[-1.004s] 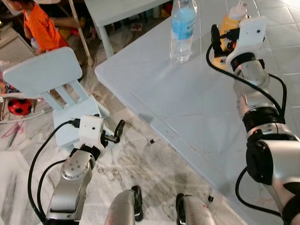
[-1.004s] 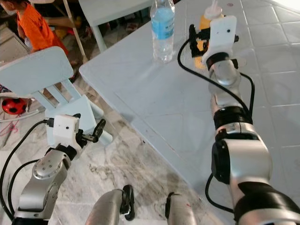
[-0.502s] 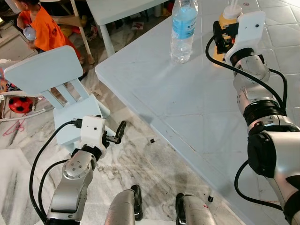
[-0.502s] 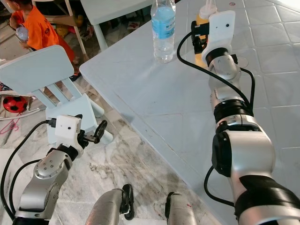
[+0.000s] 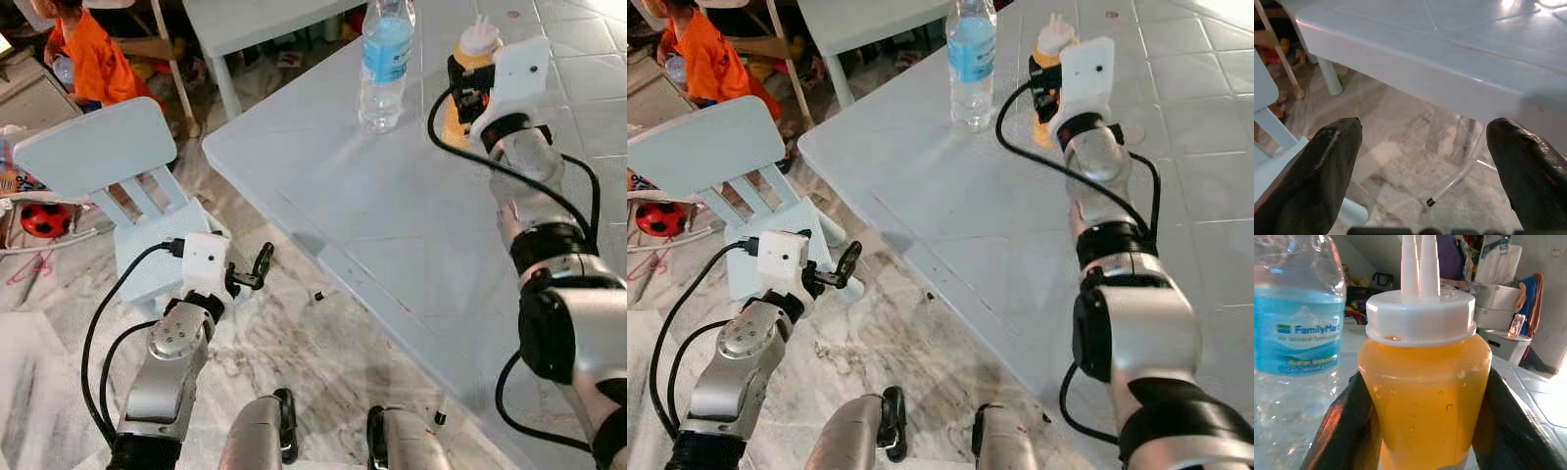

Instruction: Restocking fridge

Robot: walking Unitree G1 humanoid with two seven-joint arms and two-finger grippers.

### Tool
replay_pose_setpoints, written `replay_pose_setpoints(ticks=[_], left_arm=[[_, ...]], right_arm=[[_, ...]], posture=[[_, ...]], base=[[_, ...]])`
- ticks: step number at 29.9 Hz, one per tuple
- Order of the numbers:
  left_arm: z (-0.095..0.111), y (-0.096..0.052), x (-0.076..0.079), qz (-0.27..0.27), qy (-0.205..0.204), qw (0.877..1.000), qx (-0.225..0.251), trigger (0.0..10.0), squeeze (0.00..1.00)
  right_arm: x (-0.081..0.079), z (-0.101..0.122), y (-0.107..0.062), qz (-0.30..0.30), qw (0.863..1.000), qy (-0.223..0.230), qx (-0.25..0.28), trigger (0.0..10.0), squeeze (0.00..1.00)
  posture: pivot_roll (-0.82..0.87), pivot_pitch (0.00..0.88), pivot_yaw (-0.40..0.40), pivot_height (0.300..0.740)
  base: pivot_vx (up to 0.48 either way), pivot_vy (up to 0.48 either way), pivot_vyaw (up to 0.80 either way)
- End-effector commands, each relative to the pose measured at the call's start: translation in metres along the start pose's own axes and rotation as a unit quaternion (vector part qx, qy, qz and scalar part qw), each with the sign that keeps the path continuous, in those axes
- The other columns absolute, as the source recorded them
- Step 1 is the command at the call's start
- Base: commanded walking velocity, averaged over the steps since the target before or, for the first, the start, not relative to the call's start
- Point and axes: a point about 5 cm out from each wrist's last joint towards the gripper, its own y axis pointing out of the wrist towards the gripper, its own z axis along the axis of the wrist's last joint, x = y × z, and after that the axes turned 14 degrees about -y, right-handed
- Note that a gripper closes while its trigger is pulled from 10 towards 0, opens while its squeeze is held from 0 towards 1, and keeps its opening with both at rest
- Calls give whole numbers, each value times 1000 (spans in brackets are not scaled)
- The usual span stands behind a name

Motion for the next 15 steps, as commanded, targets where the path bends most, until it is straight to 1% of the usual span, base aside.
replay_pose_setpoints(ticks=[1, 4, 6, 7, 9, 10, 12, 14, 15], left_arm=[[-3, 0, -6, 16, 1, 1000, 2, 10000, 0], [-3, 2, -7, 20, -2, 1000, 6, 10000, 0], [-4, 3, -8, 27, -5, 1000, 10, 10000, 0], [-5, 3, -10, 36, -11, 999, 16, 10000, 0], [-6, 3, -11, 44, -14, 999, 20, 10000, 0], [-7, 2, -13, 53, -15, 998, 21, 10000, 0], [-10, 1, -14, 63, -18, 998, 22, 10000, 0], [-10, -1, -16, 80, -23, 996, 35, 10000, 0], [-10, -1, -16, 82, -24, 996, 36, 10000, 0]], right_arm=[[-8, 2, -4, 10, 1000, 5, 18, 10000, 0], [-8, 0, -9, 1, 1000, 14, 20, 10000, 0], [-8, -3, -15, -9, 1000, 21, 21, 10000, 0], [-6, -5, -23, -30, 999, 29, 19, 10000, 0], [-5, -9, -30, -49, 998, 41, 10, 10000, 0], [-4, -11, -37, -65, 997, 52, 2, 10000, 0], [-2, -15, -46, -85, 995, 59, -5, 10000, 0], [1, -22, -61, -117, 990, 79, -26, 10000, 0], [1, -23, -63, -119, 989, 81, -29, 10000, 0]], posture=[[29, 81, 90, 740], [19, 62, 87, 740], [8, 42, 80, 740], [-2, 23, 73, 740], [-5, 12, 72, 740], [-8, 0, 70, 740], [-13, 0, 68, 740], [-24, 0, 62, 740], [-24, 0, 62, 740]], base=[[0, 0, 0], [0, 0, 0], [0, 0, 0], [0, 0, 0], [0, 0, 0], [0, 0, 0], [0, 0, 0], [0, 0, 0], [0, 0, 0]])
